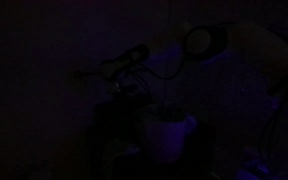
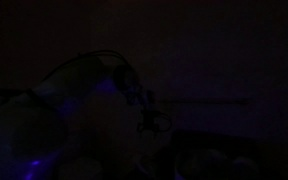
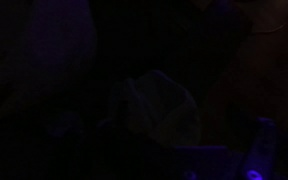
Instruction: Put the cloth in the laundry basket
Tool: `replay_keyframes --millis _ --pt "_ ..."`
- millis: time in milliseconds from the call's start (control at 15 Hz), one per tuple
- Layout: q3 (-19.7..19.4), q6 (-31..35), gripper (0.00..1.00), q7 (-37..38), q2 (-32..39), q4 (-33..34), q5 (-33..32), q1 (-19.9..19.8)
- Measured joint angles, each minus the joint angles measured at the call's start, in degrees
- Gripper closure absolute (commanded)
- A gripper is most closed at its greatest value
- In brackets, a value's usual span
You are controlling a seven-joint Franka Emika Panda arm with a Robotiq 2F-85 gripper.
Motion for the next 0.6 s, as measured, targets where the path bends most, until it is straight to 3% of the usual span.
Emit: replay_keyframes --millis 267,600 --pt "0.16 -3.02 0.00 -11.09 13.11 11.39 -0.01 -1.01" --pt "1.54 -3.99 0.00 -18.55 26.70 25.54 0.02 -0.55"
